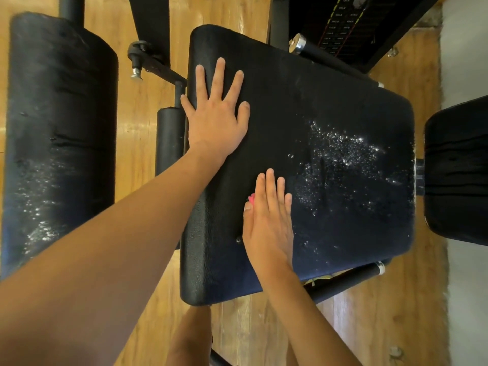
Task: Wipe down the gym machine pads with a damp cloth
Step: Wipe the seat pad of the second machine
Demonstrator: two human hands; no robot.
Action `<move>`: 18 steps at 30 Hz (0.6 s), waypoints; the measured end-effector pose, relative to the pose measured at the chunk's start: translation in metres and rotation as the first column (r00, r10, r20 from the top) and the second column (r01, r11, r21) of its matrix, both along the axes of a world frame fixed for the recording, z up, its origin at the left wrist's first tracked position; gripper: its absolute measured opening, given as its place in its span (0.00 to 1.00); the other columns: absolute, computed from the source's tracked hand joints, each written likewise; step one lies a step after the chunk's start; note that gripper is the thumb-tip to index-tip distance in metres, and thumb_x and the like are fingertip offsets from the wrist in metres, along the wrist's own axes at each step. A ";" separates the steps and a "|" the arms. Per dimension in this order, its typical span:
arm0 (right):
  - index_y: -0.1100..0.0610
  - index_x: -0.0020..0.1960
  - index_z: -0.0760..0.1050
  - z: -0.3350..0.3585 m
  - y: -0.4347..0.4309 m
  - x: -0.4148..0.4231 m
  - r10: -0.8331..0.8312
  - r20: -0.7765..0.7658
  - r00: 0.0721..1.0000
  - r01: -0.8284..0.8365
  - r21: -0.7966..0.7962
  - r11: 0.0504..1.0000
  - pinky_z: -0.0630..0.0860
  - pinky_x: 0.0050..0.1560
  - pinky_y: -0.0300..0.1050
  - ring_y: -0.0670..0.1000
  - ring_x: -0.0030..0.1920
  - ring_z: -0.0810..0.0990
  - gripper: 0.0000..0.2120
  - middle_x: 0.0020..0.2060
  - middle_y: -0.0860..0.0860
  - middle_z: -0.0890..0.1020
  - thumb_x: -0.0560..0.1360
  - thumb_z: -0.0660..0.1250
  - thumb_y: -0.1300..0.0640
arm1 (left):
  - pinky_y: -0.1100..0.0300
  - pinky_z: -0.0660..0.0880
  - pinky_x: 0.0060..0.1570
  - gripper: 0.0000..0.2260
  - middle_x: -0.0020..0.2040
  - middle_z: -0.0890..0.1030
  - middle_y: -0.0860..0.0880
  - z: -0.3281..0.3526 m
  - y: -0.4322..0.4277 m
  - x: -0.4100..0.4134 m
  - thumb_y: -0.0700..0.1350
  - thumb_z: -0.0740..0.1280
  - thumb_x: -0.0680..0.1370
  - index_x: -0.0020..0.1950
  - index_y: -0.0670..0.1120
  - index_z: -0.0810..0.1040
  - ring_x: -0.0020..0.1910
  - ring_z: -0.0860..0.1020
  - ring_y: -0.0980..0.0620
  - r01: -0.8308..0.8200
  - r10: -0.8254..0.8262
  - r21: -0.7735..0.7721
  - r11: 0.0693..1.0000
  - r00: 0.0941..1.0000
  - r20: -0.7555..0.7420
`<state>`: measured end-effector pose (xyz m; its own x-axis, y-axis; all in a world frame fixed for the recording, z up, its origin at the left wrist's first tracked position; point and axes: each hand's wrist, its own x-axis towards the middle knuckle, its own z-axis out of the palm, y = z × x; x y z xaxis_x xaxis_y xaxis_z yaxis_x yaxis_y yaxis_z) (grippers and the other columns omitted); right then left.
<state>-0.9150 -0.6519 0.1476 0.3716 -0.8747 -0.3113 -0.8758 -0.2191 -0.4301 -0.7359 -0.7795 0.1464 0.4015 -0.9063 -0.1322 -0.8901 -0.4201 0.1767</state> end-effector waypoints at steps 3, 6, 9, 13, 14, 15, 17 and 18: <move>0.54 0.81 0.43 0.002 0.019 -0.010 0.016 -0.008 1.000 -0.016 0.016 1.000 0.41 0.80 0.51 0.52 0.82 0.41 0.26 0.82 0.50 0.44 0.86 0.43 0.49 | 0.29 0.49 0.76 0.26 0.85 0.46 0.50 0.000 0.000 -0.002 0.60 0.47 0.84 0.83 0.58 0.53 0.83 0.42 0.41 -0.007 0.007 -0.001 1.000 1.000 0.013; 0.55 0.82 0.45 0.000 0.023 -0.016 0.043 -0.030 0.999 -0.043 0.006 0.999 0.42 0.80 0.52 0.53 0.82 0.42 0.26 0.82 0.50 0.45 0.86 0.46 0.50 | 0.30 0.49 0.76 0.26 0.85 0.47 0.51 0.001 -0.001 -0.003 0.60 0.47 0.84 0.83 0.58 0.54 0.83 0.42 0.41 -0.020 0.021 -0.007 1.000 1.000 0.003; 0.56 0.82 0.49 -0.001 0.011 -0.012 0.078 -0.027 0.997 -0.079 -0.025 0.997 0.41 0.80 0.52 0.54 0.82 0.42 0.27 0.82 0.51 0.47 0.87 0.51 0.52 | 0.30 0.49 0.76 0.26 0.85 0.48 0.50 0.002 0.000 -0.004 0.60 0.47 0.84 0.83 0.58 0.55 0.83 0.42 0.41 -0.017 0.017 -0.014 1.000 1.000 0.006; 0.55 0.82 0.45 -0.003 0.006 -0.008 0.059 -0.021 0.998 -0.059 -0.022 0.998 0.37 0.80 0.50 0.52 0.82 0.39 0.26 0.81 0.50 0.43 0.87 0.48 0.51 | 0.29 0.50 0.76 0.26 0.85 0.49 0.50 0.001 0.001 -0.003 0.59 0.49 0.84 0.83 0.57 0.56 0.83 0.44 0.41 -0.022 0.022 -0.029 0.999 1.000 0.006; 0.55 0.82 0.45 -0.002 0.008 -0.008 0.047 -0.020 0.999 -0.047 -0.019 0.999 0.38 0.80 0.51 0.52 0.82 0.40 0.26 0.81 0.50 0.43 0.87 0.48 0.50 | 0.29 0.50 0.76 0.26 0.85 0.49 0.50 0.001 0.002 -0.003 0.59 0.49 0.85 0.83 0.57 0.56 0.83 0.44 0.41 -0.023 0.023 -0.028 0.999 1.000 0.006; 0.55 0.82 0.46 -0.002 0.011 -0.008 0.034 -0.018 0.999 -0.035 -0.013 0.999 0.38 0.80 0.51 0.53 0.82 0.40 0.26 0.81 0.49 0.43 0.87 0.48 0.50 | 0.29 0.49 0.76 0.26 0.85 0.49 0.50 0.001 0.002 -0.004 0.59 0.49 0.85 0.83 0.57 0.56 0.83 0.43 0.41 -0.022 0.022 -0.027 0.999 1.000 0.006; 0.55 0.82 0.45 -0.003 0.020 -0.011 0.023 -0.014 1.000 -0.023 0.000 1.000 0.40 0.80 0.51 0.53 0.82 0.40 0.26 0.82 0.50 0.44 0.87 0.45 0.50 | 0.29 0.49 0.76 0.26 0.85 0.49 0.50 0.001 0.002 -0.005 0.59 0.48 0.85 0.83 0.57 0.56 0.83 0.43 0.41 -0.017 0.018 -0.025 1.000 1.000 0.007; 0.54 0.82 0.44 -0.003 0.026 -0.014 0.024 -0.012 1.000 -0.024 0.000 1.000 0.41 0.80 0.52 0.53 0.83 0.41 0.26 0.82 0.50 0.44 0.86 0.44 0.50 | 0.29 0.49 0.76 0.26 0.85 0.49 0.50 0.001 0.002 -0.005 0.59 0.49 0.85 0.83 0.57 0.56 0.83 0.43 0.41 -0.015 0.016 -0.026 1.000 1.000 0.007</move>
<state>-0.9294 -0.6256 0.1447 0.3886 -0.8655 -0.3163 -0.8756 -0.2399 -0.4193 -0.7409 -0.7770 0.1472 0.4163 -0.9030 -0.1057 -0.8848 -0.4292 0.1815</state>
